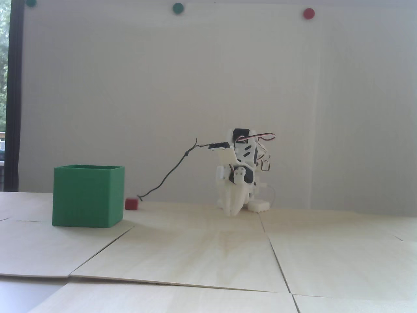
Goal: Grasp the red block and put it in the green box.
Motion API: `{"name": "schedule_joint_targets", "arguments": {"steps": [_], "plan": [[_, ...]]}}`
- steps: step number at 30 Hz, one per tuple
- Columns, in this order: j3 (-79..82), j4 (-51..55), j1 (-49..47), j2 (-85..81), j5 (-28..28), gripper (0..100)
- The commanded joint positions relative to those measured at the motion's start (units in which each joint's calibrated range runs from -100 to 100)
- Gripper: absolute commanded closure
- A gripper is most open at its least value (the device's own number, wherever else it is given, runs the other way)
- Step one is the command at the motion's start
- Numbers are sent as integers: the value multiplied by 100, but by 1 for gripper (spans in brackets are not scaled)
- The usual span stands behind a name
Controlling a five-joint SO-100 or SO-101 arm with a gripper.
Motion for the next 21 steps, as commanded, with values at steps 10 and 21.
{"name": "schedule_joint_targets", "arguments": {"steps": [10, 21], "plan": [[56, -1087, -517, -93, -35, 98], [-1435, -1205, -790, 578, -457, 87]]}}
